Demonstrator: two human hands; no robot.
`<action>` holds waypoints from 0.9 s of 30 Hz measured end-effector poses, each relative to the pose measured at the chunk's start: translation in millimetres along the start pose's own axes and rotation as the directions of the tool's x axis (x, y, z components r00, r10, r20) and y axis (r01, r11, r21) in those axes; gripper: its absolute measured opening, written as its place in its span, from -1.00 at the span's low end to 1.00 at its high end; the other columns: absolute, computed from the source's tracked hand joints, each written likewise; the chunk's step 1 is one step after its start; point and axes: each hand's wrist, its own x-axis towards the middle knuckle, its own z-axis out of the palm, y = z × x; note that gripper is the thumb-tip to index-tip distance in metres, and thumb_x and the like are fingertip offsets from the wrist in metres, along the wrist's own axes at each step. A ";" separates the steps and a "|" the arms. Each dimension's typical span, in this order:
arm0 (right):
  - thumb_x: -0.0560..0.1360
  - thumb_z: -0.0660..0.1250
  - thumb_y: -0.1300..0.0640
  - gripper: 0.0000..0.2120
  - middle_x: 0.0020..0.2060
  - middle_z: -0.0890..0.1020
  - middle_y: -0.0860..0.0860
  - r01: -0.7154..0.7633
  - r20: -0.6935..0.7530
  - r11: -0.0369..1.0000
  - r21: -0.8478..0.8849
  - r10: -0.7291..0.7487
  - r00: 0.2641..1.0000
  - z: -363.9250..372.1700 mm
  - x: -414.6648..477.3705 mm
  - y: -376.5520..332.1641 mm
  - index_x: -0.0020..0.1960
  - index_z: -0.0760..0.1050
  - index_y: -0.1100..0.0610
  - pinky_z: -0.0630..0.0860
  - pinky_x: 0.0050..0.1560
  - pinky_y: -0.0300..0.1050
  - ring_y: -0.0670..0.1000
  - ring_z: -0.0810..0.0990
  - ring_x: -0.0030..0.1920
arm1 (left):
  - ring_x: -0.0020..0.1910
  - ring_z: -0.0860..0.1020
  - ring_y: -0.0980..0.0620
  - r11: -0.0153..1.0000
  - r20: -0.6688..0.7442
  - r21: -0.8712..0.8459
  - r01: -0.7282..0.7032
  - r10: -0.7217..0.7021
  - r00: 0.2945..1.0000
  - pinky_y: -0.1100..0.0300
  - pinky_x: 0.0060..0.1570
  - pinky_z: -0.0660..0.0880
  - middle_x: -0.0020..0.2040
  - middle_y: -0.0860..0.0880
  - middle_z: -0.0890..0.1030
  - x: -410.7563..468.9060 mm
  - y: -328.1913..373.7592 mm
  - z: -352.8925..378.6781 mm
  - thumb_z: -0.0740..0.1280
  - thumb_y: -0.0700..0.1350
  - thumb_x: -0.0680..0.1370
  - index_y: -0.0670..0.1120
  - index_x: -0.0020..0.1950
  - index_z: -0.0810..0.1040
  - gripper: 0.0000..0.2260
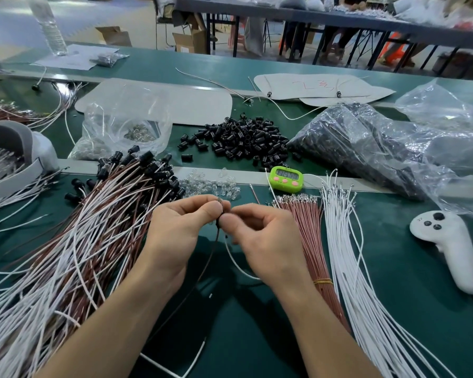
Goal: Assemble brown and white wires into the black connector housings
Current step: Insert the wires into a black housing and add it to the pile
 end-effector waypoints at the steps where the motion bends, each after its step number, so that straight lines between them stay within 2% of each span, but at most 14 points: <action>1: 0.47 0.55 0.05 -0.96 -0.29 0.73 -0.19 0.013 -0.090 0.995 -0.099 -0.022 0.996 -6.8 3.6 1.3 -0.08 0.74 -0.02 0.55 -0.20 -0.36 -0.22 0.69 -0.26 | -0.16 0.69 0.07 1.000 -0.019 0.011 0.006 -0.006 1.000 0.23 -0.03 0.59 -0.14 -0.14 0.75 0.8 0.2 -0.2 0.48 -0.26 0.46 -0.10 -0.22 0.75 -0.90; 3: 0.49 0.51 0.10 -0.90 -0.24 0.74 -0.19 -0.016 -0.253 0.943 -0.332 -0.072 0.965 -22.1 9.9 2.3 -0.02 0.74 -0.05 0.57 -0.08 -0.31 -0.21 0.68 -0.20 | -0.20 0.66 0.11 0.998 -0.048 0.054 0.027 -0.024 0.999 0.22 -0.06 0.50 -0.16 -0.12 0.75 2.4 -0.6 -1.6 0.46 -0.23 0.52 -0.11 -0.18 0.72 -0.90; 4: 0.50 0.48 0.15 -0.83 -0.19 0.74 -0.16 -0.049 -0.270 0.908 -0.415 -0.071 0.960 -27.7 12.3 3.4 0.04 0.74 -0.05 0.57 0.03 -0.25 -0.16 0.68 -0.14 | -0.20 0.66 0.10 0.997 -0.063 0.065 0.037 -0.033 0.997 0.19 -0.04 0.48 -0.18 -0.12 0.75 3.3 -1.2 -2.7 0.45 -0.22 0.53 -0.11 -0.17 0.72 -0.90; 6: 0.51 0.43 0.18 -0.72 -0.05 0.73 -0.09 -0.094 -0.186 0.836 -0.540 -0.010 0.982 -31.1 13.9 4.9 0.18 0.71 -0.06 0.52 0.21 -0.14 -0.02 0.64 0.03 | -0.21 0.67 0.07 0.995 -0.098 0.087 0.043 -0.034 0.995 0.12 0.00 0.48 -0.21 -0.13 0.75 4.5 -3.0 -3.8 0.46 -0.22 0.54 -0.08 -0.20 0.73 -0.87; 8: 0.53 0.44 0.13 -0.68 0.03 0.70 -0.03 -0.072 -0.095 0.778 -0.625 0.016 0.995 -27.2 12.8 6.7 0.26 0.67 -0.09 0.45 0.27 -0.12 0.04 0.58 0.13 | -0.26 0.66 0.10 0.991 -0.114 0.132 0.030 -0.015 0.993 0.14 -0.04 0.48 -0.24 -0.12 0.74 4.7 -4.6 -3.3 0.48 -0.21 0.53 -0.03 -0.22 0.75 -0.85; 11: 0.53 0.46 0.08 -0.64 0.03 0.68 -0.03 0.027 -0.040 0.767 -0.641 -0.068 0.997 -19.7 12.9 6.0 0.32 0.63 -0.05 0.37 0.26 -0.06 0.06 0.53 0.15 | -0.35 0.62 0.18 0.982 -0.126 0.190 0.016 0.008 0.992 0.30 -0.16 0.47 -0.27 -0.10 0.73 5.5 -8.0 -2.6 0.50 -0.22 0.51 -0.12 -0.18 0.73 -0.92; 14: 0.60 0.35 -0.01 -0.58 0.11 0.57 -0.04 0.108 0.087 0.652 -0.750 -0.064 0.994 -10.0 17.6 5.3 0.45 0.49 -0.07 0.32 0.27 0.00 0.07 0.47 0.19 | -0.39 0.58 0.23 0.967 -0.126 0.257 0.003 0.031 0.992 0.44 -0.27 0.46 -0.29 -0.08 0.73 5.8 -8.8 -3.4 0.50 -0.22 0.50 -0.13 -0.18 0.73 -0.93; 15: 0.62 0.32 -0.02 -0.61 0.09 0.53 -0.04 0.121 0.115 0.628 -0.769 -0.051 0.992 -8.2 19.1 5.9 0.44 0.49 -0.08 0.31 0.25 0.00 0.07 0.46 0.18 | -0.39 0.58 0.23 0.960 -0.118 0.279 -0.003 0.037 0.992 0.45 -0.28 0.46 -0.30 -0.08 0.73 5.2 -8.5 -3.1 0.51 -0.22 0.50 -0.13 -0.18 0.73 -0.93; 18: 0.59 0.37 0.02 -0.85 -0.07 0.51 -0.05 0.096 0.089 0.710 -0.698 -0.047 0.995 -8.0 21.2 6.5 0.14 0.61 0.00 0.36 0.09 -0.03 0.10 0.51 0.04 | -0.41 0.59 0.21 0.948 -0.106 0.317 -0.001 0.036 0.994 0.40 -0.30 0.49 -0.31 -0.07 0.73 3.6 -7.6 -1.8 0.51 -0.23 0.50 -0.14 -0.15 0.72 -0.96; 20: 0.57 0.38 0.04 -0.92 -0.13 0.57 -0.03 0.081 0.079 0.736 -0.672 -0.037 0.996 -7.6 19.3 7.0 -0.03 0.56 0.04 0.42 0.00 -0.02 0.14 0.54 -0.03 | -0.41 0.59 0.18 0.942 -0.094 0.335 0.004 0.029 0.995 0.37 -0.30 0.49 -0.30 -0.07 0.73 2.9 -7.5 -2.2 0.51 -0.23 0.51 -0.14 -0.13 0.72 -0.97; 23: 0.58 0.36 0.05 -0.88 -0.26 0.61 -0.06 0.064 0.035 0.808 -0.586 -0.054 0.998 -8.0 16.1 9.1 -0.10 0.48 0.03 0.47 -0.12 -0.04 0.03 0.57 -0.17 | -0.37 0.63 0.15 0.943 -0.083 0.333 0.008 0.020 0.996 0.37 -0.28 0.53 -0.31 -0.09 0.73 3.0 -8.0 -1.4 0.51 -0.26 0.50 -0.15 -0.14 0.71 -0.96; 24: 0.58 0.37 0.06 -0.86 -0.33 0.58 -0.08 0.060 0.000 0.854 -0.516 -0.069 0.998 -8.4 14.9 9.0 -0.12 0.47 0.02 0.45 -0.20 -0.16 -0.08 0.54 -0.26 | -0.37 0.64 0.14 0.943 -0.081 0.333 0.013 0.015 0.997 0.36 -0.27 0.55 -0.31 -0.09 0.73 3.4 -8.3 -1.1 0.51 -0.26 0.50 -0.15 -0.14 0.71 -0.95; 25: 0.59 0.37 0.07 -0.86 -0.39 0.57 -0.09 0.054 -0.036 0.897 -0.439 -0.077 0.996 -9.2 14.0 8.3 -0.13 0.47 0.01 0.40 -0.28 -0.27 -0.11 0.53 -0.31 | -0.37 0.65 0.13 0.941 -0.075 0.337 0.017 0.009 0.997 0.35 -0.29 0.56 -0.31 -0.10 0.73 3.2 -8.5 -1.3 0.51 -0.27 0.50 -0.15 -0.14 0.71 -0.95; 27: 0.59 0.37 0.11 -0.89 -0.40 0.63 -0.08 0.022 -0.096 0.958 -0.287 -0.051 0.994 -10.7 12.9 6.7 -0.11 0.52 -0.02 0.36 -0.37 -0.34 -0.12 0.51 -0.39 | -0.37 0.66 0.13 0.937 -0.061 0.348 0.018 0.004 0.998 0.37 -0.32 0.54 -0.31 -0.10 0.73 2.9 -9.0 -1.0 0.50 -0.28 0.50 -0.14 -0.16 0.71 -0.93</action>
